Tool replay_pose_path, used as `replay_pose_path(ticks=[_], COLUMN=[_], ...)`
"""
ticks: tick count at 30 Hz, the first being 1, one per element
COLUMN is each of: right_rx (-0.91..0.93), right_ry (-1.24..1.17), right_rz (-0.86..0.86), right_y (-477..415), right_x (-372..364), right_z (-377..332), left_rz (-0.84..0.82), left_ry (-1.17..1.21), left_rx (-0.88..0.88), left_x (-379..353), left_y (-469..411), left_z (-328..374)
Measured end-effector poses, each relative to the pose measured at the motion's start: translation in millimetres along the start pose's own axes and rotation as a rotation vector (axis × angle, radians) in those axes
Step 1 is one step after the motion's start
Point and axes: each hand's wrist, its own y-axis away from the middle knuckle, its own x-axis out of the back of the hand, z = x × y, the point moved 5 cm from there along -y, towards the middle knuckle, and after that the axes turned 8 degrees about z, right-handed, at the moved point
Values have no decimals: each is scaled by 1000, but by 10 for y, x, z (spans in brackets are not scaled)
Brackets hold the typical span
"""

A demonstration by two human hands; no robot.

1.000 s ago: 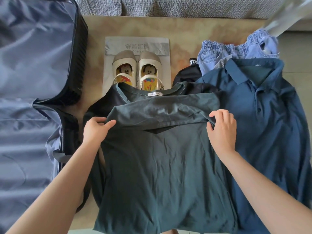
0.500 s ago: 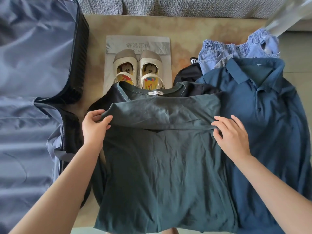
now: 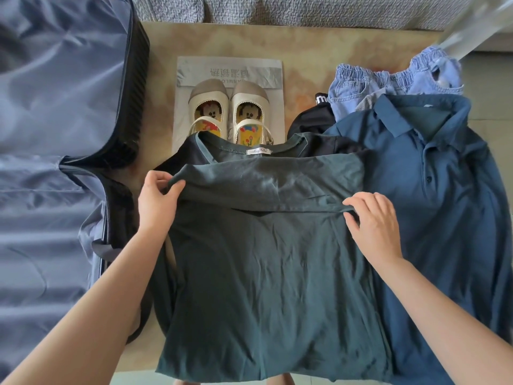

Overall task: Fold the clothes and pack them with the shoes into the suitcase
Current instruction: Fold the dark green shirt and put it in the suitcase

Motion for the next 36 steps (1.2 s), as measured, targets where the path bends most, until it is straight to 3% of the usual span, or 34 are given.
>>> replay_pose_path(ticks=[5, 16, 19, 24, 28, 31, 33, 36], right_rx=[-25, 64, 50, -29, -65, -167, -238, -253], right_ry=[-10, -53, 35, -22, -109, -64, 21, 101], right_rz=[58, -22, -22, -19, -166, -391, -582, -669], right_y=[-23, 6, -10, -76, -176, -245, -183, -139], right_x=[15, -9, -4, 69, -53, -278, -441, -532], right_z=[35, 54, 83, 43, -217, -273, -215, -171], left_rz=[2, 12, 57, 109, 146, 22, -82, -126], left_ry=[2, 15, 44, -51, -214, -297, -382, -493], left_rx=[-33, -27, -19, -156, -459, -659, -677, -686], left_x=[6, -78, -82, -91, -162, -374, -536, -644], left_y=[82, 36, 23, 40, 237, 455, 533, 540], left_z=[106, -7, -32, 46, 257, 299, 206, 118])
